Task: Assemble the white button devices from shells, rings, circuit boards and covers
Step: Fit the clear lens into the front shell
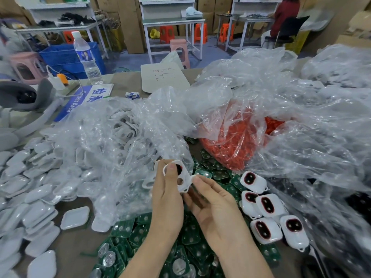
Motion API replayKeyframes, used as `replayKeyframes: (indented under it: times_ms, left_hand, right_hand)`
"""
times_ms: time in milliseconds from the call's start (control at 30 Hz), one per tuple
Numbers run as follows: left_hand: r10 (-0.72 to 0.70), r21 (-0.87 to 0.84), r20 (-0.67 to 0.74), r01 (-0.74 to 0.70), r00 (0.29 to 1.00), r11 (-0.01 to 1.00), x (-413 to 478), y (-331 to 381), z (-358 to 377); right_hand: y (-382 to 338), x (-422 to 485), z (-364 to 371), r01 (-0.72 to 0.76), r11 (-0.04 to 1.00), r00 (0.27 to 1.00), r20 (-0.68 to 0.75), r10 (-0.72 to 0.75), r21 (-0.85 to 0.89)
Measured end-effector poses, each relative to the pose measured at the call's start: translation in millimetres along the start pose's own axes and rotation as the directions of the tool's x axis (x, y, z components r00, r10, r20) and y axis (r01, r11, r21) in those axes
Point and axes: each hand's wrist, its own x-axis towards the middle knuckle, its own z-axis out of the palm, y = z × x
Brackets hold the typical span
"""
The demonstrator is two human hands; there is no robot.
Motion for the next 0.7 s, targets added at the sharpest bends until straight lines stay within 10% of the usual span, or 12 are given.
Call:
replayKeyframes:
  times_ms: [233, 700]
  left_hand:
    - [0.072, 0.072, 0.036, -0.075, 0.997, 0.995, 5.3, -1.0, -3.8]
    - [-0.048, 0.034, 0.221, 0.041, 0.974, 0.999, 5.4, 4.2, -6.1]
  right_hand:
    - [-6.4, 1.2, 2.6, -0.003, 0.99, 1.0, 0.003, 0.003, 0.142]
    - [-20.9, 12.0, -14.6, 0.334, 0.81, 0.938, 0.081, -0.338, -0.482]
